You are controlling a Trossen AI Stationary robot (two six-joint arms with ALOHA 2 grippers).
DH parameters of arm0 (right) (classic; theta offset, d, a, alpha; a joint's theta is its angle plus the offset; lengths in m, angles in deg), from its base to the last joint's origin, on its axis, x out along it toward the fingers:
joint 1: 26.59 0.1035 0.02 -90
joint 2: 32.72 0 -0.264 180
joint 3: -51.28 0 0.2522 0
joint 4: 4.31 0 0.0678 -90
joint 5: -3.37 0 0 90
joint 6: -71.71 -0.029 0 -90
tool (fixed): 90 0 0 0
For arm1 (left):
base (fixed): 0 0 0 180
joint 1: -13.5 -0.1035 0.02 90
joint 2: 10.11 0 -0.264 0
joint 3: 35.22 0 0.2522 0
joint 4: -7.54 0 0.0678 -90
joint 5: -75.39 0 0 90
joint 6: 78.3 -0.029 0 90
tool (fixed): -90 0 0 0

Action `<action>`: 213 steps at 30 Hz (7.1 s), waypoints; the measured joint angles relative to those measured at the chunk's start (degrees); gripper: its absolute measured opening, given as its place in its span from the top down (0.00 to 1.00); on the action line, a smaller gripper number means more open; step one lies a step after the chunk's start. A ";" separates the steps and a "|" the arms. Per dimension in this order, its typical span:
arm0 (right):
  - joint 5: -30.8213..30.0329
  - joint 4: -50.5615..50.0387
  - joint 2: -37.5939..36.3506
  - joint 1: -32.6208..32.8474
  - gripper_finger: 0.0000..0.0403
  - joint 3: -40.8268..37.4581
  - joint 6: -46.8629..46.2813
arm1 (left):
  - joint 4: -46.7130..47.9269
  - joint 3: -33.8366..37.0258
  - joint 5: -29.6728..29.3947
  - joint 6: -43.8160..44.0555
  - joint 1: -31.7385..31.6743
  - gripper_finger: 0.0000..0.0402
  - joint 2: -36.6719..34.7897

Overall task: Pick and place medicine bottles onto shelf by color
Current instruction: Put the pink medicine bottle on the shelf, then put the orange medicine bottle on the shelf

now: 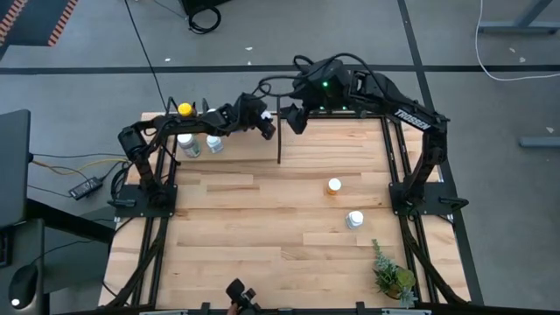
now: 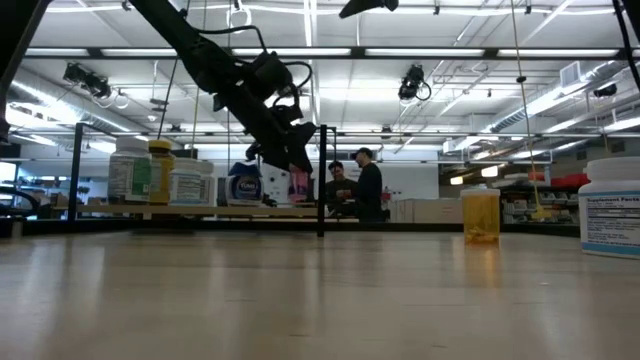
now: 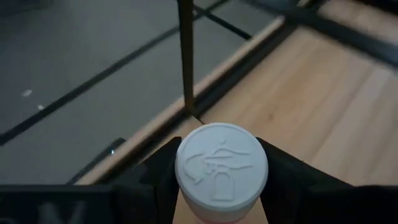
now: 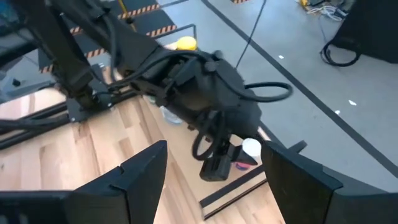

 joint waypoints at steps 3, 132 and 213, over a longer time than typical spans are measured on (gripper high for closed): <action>0.02 -0.13 -0.37 -0.80 0.34 0.00 -0.44 | -0.73 -0.03 -0.33 -0.19 -0.62 0.52 -0.02; 19.29 1.52 -0.61 5.92 0.46 -50.45 -40.73 | 35.74 -0.12 -5.45 17.84 31.11 0.53 -40.33; 10.27 23.09 -0.55 12.39 0.49 -59.23 12.44 | 36.04 -0.12 -5.94 23.12 31.54 0.57 -40.19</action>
